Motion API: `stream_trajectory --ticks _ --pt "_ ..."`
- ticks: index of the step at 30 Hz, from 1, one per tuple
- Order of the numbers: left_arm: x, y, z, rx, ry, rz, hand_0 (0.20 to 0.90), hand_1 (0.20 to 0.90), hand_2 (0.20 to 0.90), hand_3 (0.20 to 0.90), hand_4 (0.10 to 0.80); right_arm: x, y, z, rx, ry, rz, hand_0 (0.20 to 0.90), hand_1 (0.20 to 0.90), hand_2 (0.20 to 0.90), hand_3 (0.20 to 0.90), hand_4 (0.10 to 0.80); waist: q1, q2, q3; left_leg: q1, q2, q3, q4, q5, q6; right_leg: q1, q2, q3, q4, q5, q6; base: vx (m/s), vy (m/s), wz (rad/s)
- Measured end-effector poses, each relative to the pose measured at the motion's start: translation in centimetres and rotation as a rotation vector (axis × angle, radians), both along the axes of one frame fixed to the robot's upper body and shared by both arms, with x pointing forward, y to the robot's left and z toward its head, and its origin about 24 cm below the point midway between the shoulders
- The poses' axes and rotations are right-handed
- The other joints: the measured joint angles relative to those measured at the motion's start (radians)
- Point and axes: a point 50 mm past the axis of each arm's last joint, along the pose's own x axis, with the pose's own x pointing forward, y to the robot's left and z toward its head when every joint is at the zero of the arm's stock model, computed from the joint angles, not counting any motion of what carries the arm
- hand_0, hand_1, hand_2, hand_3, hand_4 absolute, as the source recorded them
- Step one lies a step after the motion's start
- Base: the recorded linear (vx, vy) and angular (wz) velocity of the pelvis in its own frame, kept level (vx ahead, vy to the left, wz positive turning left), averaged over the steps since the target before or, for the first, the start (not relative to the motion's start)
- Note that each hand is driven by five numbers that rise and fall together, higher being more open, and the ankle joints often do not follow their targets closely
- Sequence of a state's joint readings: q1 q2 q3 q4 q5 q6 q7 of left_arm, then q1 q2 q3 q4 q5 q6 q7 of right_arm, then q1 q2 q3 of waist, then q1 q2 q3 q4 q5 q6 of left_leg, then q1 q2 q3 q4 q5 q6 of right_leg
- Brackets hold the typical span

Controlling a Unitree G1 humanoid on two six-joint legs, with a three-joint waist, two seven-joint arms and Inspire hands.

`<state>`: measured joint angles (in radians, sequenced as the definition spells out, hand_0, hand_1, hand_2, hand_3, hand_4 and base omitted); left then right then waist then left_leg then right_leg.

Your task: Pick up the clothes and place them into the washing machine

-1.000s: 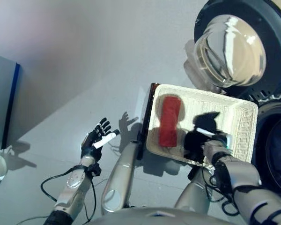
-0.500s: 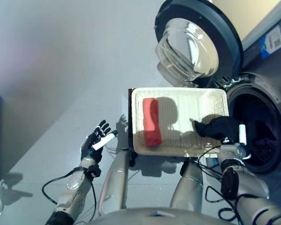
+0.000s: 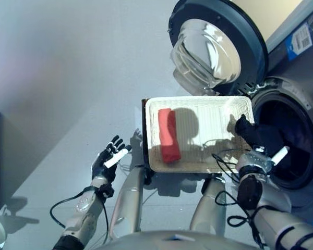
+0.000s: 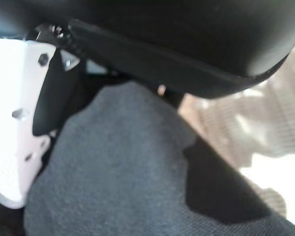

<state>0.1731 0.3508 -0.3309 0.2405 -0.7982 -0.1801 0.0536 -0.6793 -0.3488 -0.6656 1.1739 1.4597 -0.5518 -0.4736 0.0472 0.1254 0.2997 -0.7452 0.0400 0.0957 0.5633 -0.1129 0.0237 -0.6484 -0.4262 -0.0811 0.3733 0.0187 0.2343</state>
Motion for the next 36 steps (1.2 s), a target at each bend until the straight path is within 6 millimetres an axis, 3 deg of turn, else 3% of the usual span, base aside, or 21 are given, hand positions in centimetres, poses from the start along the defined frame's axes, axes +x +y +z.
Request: stream_trajectory --ticks 7,13,19,24,25,26,27,36 --pt "-0.3 -0.2 -0.1 0.002 0.007 -0.017 0.9 0.9 0.9 0.9 0.8 0.3 -4.1 4.5 0.006 -0.049 -0.113 0.2 0.2 0.2 0.2 0.3 0.024 0.037 0.001 -0.017 0.0 0.017 0.032 -0.019 0.01 -0.026 -0.004 0.026 0.024 -0.001 0.0 0.013 0.004 -0.05" --pt "-1.0 -0.4 -0.5 0.002 0.029 -0.041 0.9 0.9 0.9 0.9 0.8 -0.5 -5.9 5.9 -0.016 -0.061 -0.175 0.2 0.2 0.2 0.2 0.3 0.018 0.048 0.003 -0.017 0.001 0.021 0.059 -0.044 0.007 -0.029 -0.007 0.041 0.045 -0.013 0.013 0.027 0.001 -0.02" --pt "-1.5 -0.4 -0.7 -0.001 0.041 -0.039 0.9 0.9 0.9 0.9 0.8 -2.1 -8.2 7.2 -0.043 -0.04 -0.236 0.2 0.2 0.2 0.2 0.3 0.018 0.082 0.007 -0.038 0.0 0.044 0.088 -0.057 0.022 -0.064 -0.013 0.068 0.06 -0.012 0.013 0.025 0.018 -0.07" --pt "-1.4 -0.4 -0.5 -0.005 0.03 -0.037 0.9 0.9 0.9 0.9 0.8 -2.2 -8.5 7.7 -0.065 -0.036 -0.238 0.2 0.2 0.2 0.2 0.3 0.014 0.104 0.005 -0.038 0.001 0.051 0.097 -0.067 0.024 -0.069 -0.014 0.077 0.067 -0.012 0.013 0.016 0.008 -0.04" --pt "-1.4 -0.4 -0.5 -0.006 0.029 -0.039 0.9 0.9 0.9 0.9 0.8 -2.2 -8.6 7.7 -0.069 -0.037 -0.236 0.4 0.4 0.4 0.4 0.443 0.017 0.104 0.005 -0.038 0.001 0.054 0.097 -0.067 0.024 -0.074 -0.014 0.082 0.067 -0.012 0.013 0.015 0.015 -0.05" --pt "-1.4 -0.4 -0.5 -0.006 0.029 -0.038 0.9 0.9 0.9 0.9 0.8 -2.1 -8.5 7.8 -0.071 -0.039 -0.234 0.711 0.711 0.711 0.711 0.665 0.019 0.105 0.005 -0.038 0.001 0.057 0.097 -0.068 0.024 -0.076 -0.014 0.086 0.066 -0.012 0.013 0.023 0.019 -0.05" --pt "-1.4 -0.4 -0.4 -0.007 0.029 -0.038 0.9 0.9 0.9 0.9 0.8 -2.1 -8.5 7.8 -0.073 -0.039 -0.233 0.9 0.9 0.9 0.9 0.8 0.019 0.106 0.005 -0.038 0.001 0.058 0.097 -0.068 0.024 -0.077 -0.014 0.088 0.066 -0.012 0.013 0.013 0.012 -0.04" --pt "-1.4 -0.4 -0.5 -0.024 0.033 -0.026 0.9 0.9 0.9 0.9 0.8 -2.0 -8.5 7.9 -0.1 -0.048 -0.222 0.9 0.9 0.9 0.9 0.8 0.017 0.106 0.005 -0.038 0.001 0.06 0.098 -0.068 0.026 -0.077 -0.014 0.091 0.065 -0.012 0.013 0.007 0.004 0.0"
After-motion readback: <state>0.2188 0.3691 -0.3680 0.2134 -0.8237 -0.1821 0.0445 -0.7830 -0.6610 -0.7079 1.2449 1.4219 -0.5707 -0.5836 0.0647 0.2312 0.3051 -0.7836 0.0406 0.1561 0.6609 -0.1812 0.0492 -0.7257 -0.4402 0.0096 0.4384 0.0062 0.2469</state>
